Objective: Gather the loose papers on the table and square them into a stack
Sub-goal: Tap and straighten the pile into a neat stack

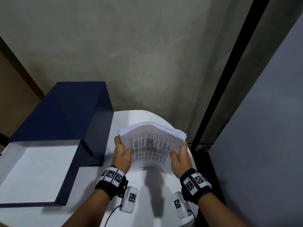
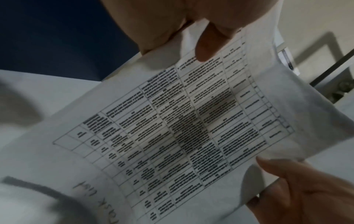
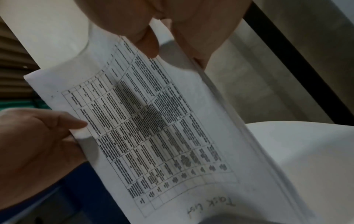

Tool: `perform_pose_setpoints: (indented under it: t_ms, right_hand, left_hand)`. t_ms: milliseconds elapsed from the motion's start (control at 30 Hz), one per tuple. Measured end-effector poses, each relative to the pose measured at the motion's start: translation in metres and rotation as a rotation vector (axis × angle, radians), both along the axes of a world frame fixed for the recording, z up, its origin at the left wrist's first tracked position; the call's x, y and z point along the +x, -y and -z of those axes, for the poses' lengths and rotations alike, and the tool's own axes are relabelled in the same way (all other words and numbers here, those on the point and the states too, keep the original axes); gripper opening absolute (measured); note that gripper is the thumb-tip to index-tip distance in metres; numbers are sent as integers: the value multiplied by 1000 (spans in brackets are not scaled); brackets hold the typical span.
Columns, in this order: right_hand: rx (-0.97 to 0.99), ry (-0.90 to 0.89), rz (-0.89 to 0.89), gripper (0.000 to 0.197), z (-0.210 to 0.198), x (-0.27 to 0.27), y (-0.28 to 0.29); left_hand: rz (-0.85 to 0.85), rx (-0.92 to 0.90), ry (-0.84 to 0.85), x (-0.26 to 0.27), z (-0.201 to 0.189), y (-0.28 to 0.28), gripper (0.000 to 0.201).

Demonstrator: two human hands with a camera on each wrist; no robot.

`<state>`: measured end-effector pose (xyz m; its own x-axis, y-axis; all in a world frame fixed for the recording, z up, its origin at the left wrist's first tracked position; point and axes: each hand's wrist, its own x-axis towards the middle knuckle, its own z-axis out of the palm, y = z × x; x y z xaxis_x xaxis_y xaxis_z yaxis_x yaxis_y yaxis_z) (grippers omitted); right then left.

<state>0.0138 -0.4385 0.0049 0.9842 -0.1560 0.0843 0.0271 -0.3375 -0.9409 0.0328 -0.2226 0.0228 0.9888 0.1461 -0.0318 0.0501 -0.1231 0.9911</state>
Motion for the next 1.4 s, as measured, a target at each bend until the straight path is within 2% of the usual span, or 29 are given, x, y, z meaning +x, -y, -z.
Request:
perform_pose_setpoints:
  t_ms: [100,167,300,400,500,633,767,1200,1300,1400]
  right_hand:
    - [41,-12,-28,51,2,-4,4]
    - [80,50,-25,49,-7,-1,4]
    - [242,229,45,48,-35,9,0]
    - [273,294,114,36,-49,18,-7]
    - [274,286,170,20,-52,25,-11]
    - [259,260,179,15,-49,28,-8]
    - [232,269,189,11,-50,28,-8]
    - [188,248,194,12,-52,28,-6]
    - [174,234,202,13,-53,28,-6]
    - [148,214,180,11,-58,26,-5]
  left_hand:
    - [7,-1,42,-2,-2,-4,52]
    - [9,-120,108,-1,-10,-3,52]
    - [-79,-259,219,10,-31,-4,27]
    - [-125,-200,235,19,-39,-2,17]
    - [-138,-162,246,22,-38,-1,15]
    - [-97,-141,314,21,-34,-4,23]
    - [-129,-175,299,24,-34,-4,6]
    - [-132,-183,272,25,-33,-2,10]
    - [-49,-220,294,22,-34,-6,12]
    - [149,-212,291,19,-23,-18,47]
